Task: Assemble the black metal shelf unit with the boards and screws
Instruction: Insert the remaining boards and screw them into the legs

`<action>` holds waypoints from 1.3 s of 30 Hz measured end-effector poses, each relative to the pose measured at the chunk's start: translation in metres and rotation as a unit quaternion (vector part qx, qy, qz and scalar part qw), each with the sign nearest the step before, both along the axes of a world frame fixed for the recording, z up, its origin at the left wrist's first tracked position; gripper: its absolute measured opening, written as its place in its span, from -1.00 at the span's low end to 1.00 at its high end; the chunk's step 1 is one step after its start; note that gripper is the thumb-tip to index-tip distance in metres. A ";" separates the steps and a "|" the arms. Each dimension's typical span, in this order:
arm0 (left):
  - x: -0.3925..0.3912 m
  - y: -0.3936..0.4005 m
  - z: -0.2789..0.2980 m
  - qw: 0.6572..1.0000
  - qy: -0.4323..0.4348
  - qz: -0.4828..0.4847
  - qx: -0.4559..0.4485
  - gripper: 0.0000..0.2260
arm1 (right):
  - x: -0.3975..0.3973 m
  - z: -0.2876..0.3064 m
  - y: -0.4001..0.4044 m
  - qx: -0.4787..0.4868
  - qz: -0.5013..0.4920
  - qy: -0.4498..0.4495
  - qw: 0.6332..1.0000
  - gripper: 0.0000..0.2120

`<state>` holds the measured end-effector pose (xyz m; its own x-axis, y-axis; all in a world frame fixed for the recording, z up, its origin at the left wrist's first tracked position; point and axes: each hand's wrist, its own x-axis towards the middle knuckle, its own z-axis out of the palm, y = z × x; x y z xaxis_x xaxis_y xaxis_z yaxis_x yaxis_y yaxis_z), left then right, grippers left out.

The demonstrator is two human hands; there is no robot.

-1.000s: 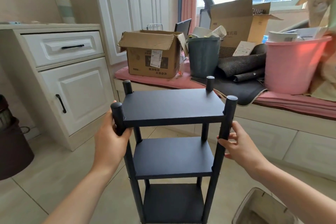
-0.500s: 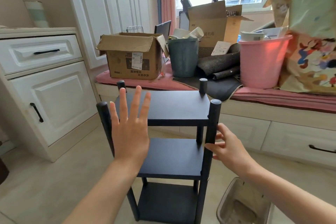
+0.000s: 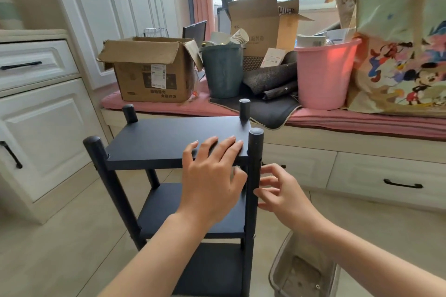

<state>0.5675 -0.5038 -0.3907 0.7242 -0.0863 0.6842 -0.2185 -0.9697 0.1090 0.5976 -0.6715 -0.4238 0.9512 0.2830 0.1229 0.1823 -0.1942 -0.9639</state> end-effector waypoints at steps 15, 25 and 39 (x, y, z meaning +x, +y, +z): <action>0.025 -0.015 -0.022 0.992 -0.115 0.051 0.031 -0.50 | 0.030 -0.017 -0.022 -0.151 0.064 0.126 0.978 -0.66; 0.040 -0.026 -0.032 0.983 -0.161 0.076 0.048 -0.55 | 0.047 -0.049 -0.091 -0.241 0.062 0.193 0.949 -0.81; 0.053 -0.024 -0.037 0.973 -0.201 0.086 0.073 -0.53 | 0.056 -0.194 -0.142 -0.298 0.030 0.286 0.910 -0.87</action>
